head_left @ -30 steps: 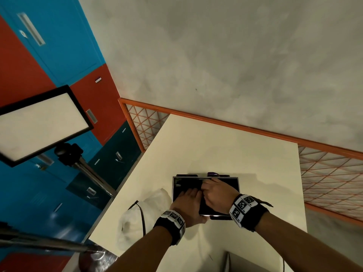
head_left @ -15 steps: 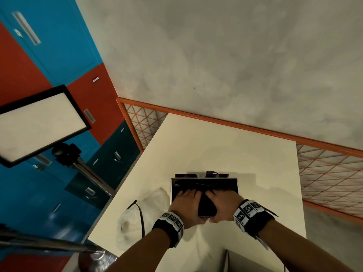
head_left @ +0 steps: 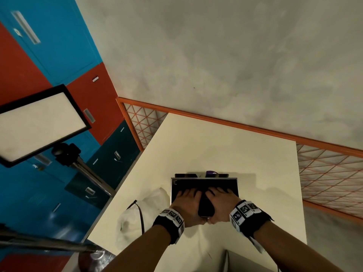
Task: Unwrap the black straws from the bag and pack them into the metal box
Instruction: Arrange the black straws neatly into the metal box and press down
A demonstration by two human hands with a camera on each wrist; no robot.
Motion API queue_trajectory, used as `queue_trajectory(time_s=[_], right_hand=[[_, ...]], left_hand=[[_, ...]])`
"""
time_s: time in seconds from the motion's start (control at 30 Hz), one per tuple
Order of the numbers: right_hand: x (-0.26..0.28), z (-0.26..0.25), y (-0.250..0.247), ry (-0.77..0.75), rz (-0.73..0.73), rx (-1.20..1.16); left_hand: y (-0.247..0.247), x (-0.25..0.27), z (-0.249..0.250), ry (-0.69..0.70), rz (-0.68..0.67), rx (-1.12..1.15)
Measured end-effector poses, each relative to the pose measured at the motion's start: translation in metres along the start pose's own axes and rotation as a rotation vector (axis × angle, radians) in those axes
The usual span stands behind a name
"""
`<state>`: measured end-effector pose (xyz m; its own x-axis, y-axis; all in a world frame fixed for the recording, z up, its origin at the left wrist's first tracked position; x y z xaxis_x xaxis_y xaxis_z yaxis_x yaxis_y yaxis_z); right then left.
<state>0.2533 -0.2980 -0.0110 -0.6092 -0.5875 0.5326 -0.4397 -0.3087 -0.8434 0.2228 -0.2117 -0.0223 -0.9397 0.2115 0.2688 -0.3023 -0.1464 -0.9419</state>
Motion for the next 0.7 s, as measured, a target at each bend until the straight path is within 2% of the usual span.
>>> queue_trajectory(time_s=[0.13,0.37,0.5,0.6,0.7], right_hand=[[0.001,-0.002,0.000,0.015,-0.003,-0.006],[0.007,-0.004,0.008,0.002,0.020,-0.037],[0.006,-0.002,0.010,0.003,-0.029,-0.133],[0.004,-0.006,0.004,-0.002,-0.012,-0.072],[-0.002,-0.012,-0.002,-0.024,0.010,-0.118]], left_hand=[[-0.003,-0.001,-0.002,-0.019,-0.060,0.019],[-0.001,0.010,0.003,0.006,0.044,-0.037],[0.001,0.016,0.007,0.005,0.071,-0.082],[0.002,0.016,0.009,0.021,0.070,-0.072],[0.003,0.014,0.007,0.028,0.063,-0.061]])
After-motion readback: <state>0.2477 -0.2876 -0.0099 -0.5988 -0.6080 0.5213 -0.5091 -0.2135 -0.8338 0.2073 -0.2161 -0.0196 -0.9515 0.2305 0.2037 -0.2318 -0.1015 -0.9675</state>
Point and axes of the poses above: each hand's wrist, its own x-axis away from the middle knuckle, its own y-axis out of the palm, z = x × y, the point moved 10 cm from there along -x, towards the middle knuckle, and after that the axes turned 5 degrees about -z, right-handed, at the moved point
